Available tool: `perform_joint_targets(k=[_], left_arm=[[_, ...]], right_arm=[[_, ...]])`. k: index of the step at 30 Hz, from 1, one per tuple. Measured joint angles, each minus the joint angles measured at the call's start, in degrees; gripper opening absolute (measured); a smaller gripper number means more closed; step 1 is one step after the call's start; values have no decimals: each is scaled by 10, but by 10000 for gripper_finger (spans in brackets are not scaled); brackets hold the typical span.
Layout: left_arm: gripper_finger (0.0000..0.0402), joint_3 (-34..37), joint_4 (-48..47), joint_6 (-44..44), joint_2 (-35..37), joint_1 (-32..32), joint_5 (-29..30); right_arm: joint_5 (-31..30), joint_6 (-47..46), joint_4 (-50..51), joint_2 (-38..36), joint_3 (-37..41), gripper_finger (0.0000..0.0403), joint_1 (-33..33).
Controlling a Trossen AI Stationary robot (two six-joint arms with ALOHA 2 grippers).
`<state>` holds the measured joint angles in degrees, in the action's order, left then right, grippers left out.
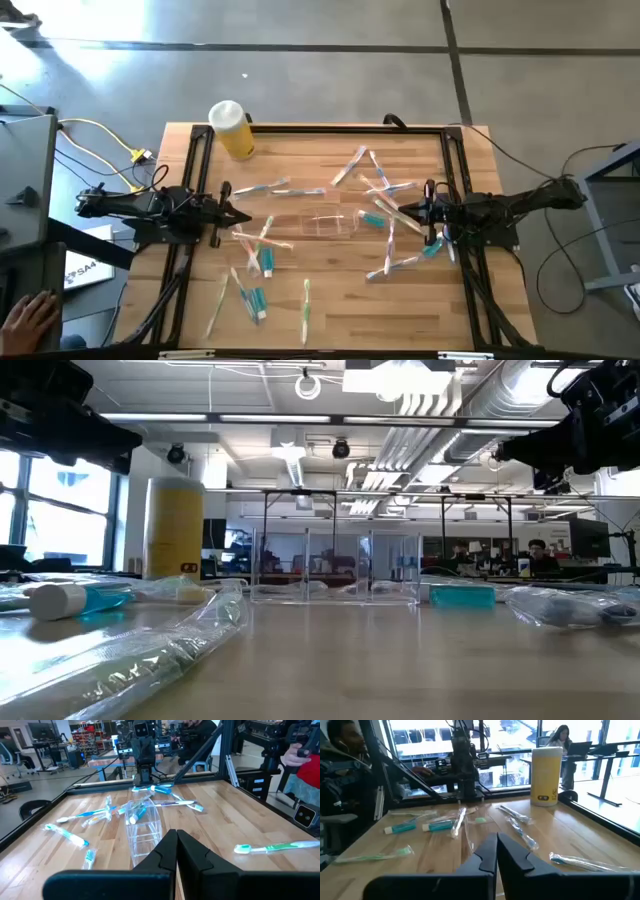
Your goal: Pick & Place toothbrushing station
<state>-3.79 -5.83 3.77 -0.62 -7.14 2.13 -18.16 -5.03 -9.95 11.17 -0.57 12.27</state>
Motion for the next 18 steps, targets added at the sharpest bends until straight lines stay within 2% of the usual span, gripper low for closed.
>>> perform_joint_targets(k=[5,8,11,18], left_arm=[[1,0,1,6,0,0,0],[1,0,1,13,0,0,0],[1,0,1,21,0,0,0],[1,2,13,21,0,0,1]], right_arm=[[-34,-12,6,38,-22,7,0],[-70,-33,7,84,-41,29,0],[-80,-69,7,139,-68,70,0],[-74,-116,33,297,-162,193,-1]])
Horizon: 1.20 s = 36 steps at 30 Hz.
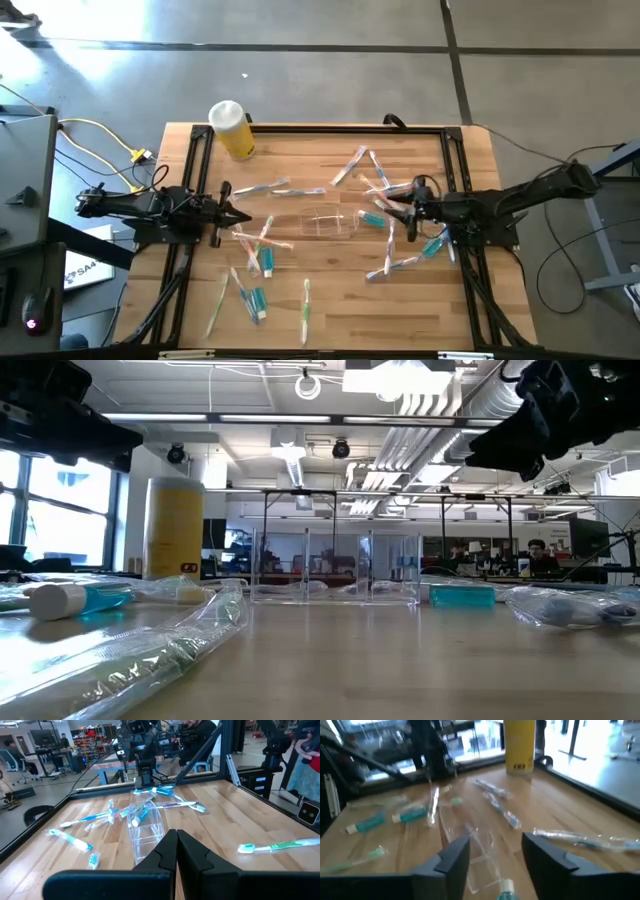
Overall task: Pick & Place toothbrushing station
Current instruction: Put the blue mouthwash into the transparent organizer
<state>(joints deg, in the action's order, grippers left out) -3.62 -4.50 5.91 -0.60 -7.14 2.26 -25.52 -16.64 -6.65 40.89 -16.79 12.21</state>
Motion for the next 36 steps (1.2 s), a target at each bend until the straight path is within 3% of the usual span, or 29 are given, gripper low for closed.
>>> perform_joint_targets(k=[6,14,26,36], left_arm=[[1,1,8,7,0,0,0],[9,1,13,12,0,0,4],[131,0,18,-12,0,0,24],[144,-1,19,0,0,0,25]], right_arm=[[15,-26,144,156,-112,257,-8],[80,-24,210,313,-194,264,-63],[123,-11,213,420,-204,262,-102],[142,-11,190,507,-207,262,-108]])
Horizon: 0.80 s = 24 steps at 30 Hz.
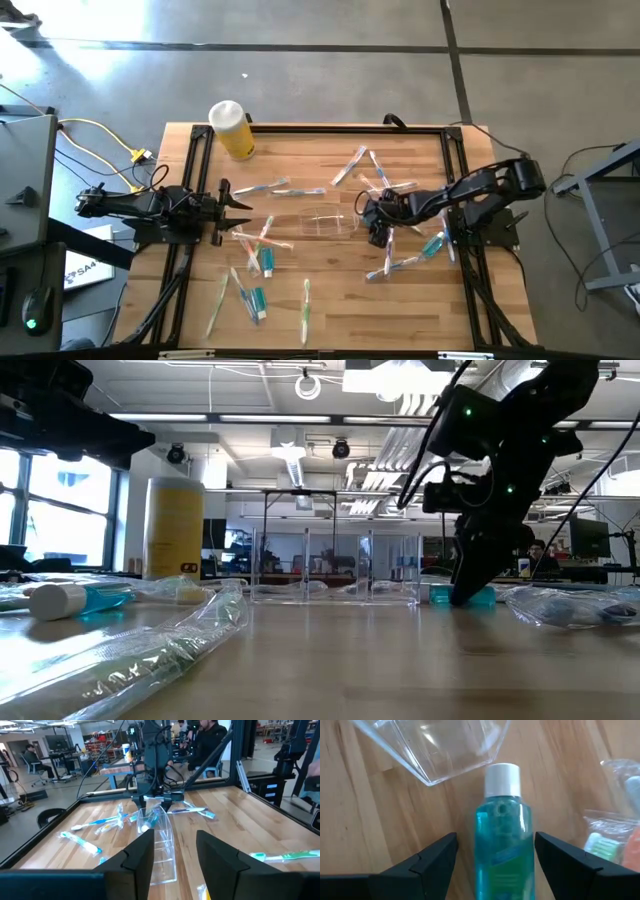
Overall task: Pick & Place toothbrushing station
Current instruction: Put the blue mouthwash into the transparent organizer
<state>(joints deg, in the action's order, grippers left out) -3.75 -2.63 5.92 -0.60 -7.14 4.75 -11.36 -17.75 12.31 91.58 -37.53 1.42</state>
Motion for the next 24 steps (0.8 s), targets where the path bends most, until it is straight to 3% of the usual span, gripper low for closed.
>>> perform_joint_targets(k=[6,13,19,24], left_arm=[[144,0,1,0,0,0,7],[144,0,8,3,0,0,18],[144,0,27,3,0,0,26],[144,0,36,-4,0,0,26]], right_arm=[[0,0,2,17,-1,229,-8],[11,16,4,16,0,115,-7],[3,15,13,7,2,113,0],[-33,11,74,-47,7,113,21]])
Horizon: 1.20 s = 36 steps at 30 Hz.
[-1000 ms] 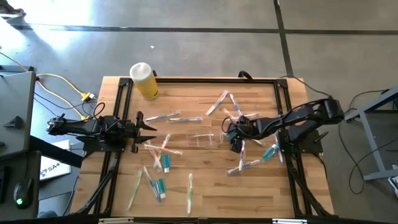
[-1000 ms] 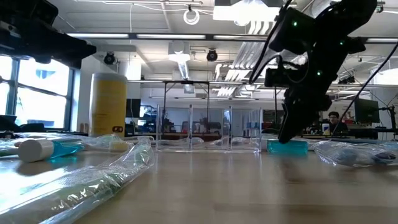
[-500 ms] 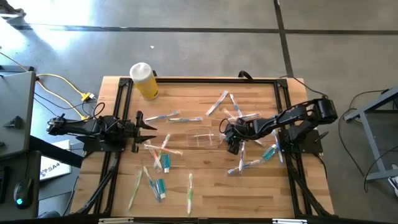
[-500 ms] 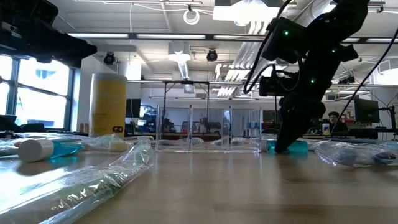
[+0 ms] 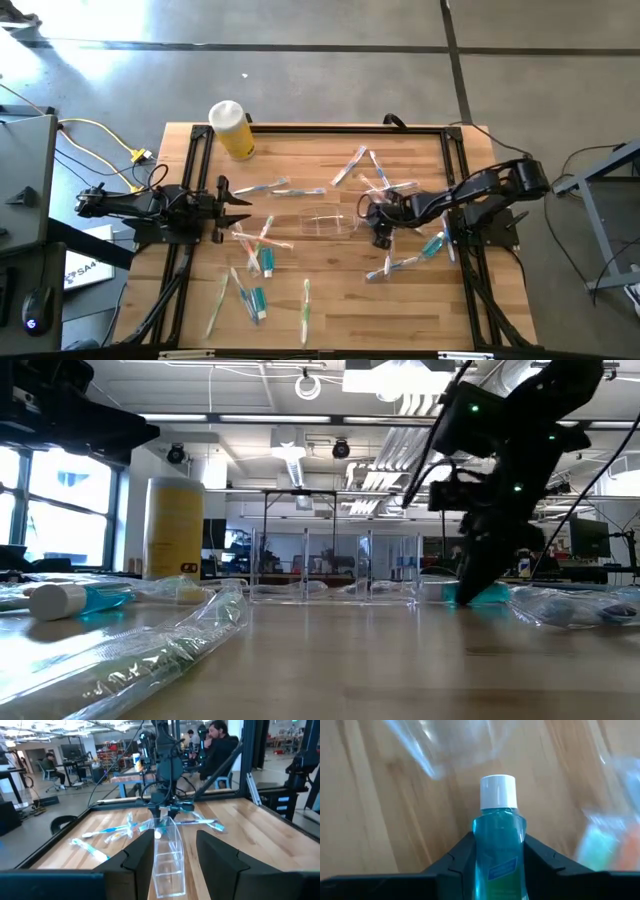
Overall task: Pick & Place toothbrushing station
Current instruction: Put the blue mouthwash into the transparent organizer
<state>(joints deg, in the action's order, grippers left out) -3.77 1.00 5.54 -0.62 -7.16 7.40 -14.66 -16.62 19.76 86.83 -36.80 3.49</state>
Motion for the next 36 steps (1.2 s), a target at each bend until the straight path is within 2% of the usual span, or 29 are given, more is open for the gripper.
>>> perform_joint_targets(k=[2,8,13,17,24,31,36], left_arm=[[144,1,20,-4,-1,0,0],[144,27,176,-40,-44,0,0],[144,28,306,-46,-142,0,2],[144,11,368,-45,-260,0,4],[144,-109,450,-10,-530,0,4],[144,-280,403,72,-768,0,-28],[144,-393,332,148,-873,-1,-51]], right_arm=[[-19,-1,42,-35,2,113,11],[-82,-39,120,-133,-29,113,54],[-120,0,88,-175,-70,113,100],[-117,61,18,-174,-88,113,126],[-92,150,-97,-143,-93,113,143],[-87,160,-110,-118,-93,113,143],[-73,160,-116,-104,-93,114,144]])
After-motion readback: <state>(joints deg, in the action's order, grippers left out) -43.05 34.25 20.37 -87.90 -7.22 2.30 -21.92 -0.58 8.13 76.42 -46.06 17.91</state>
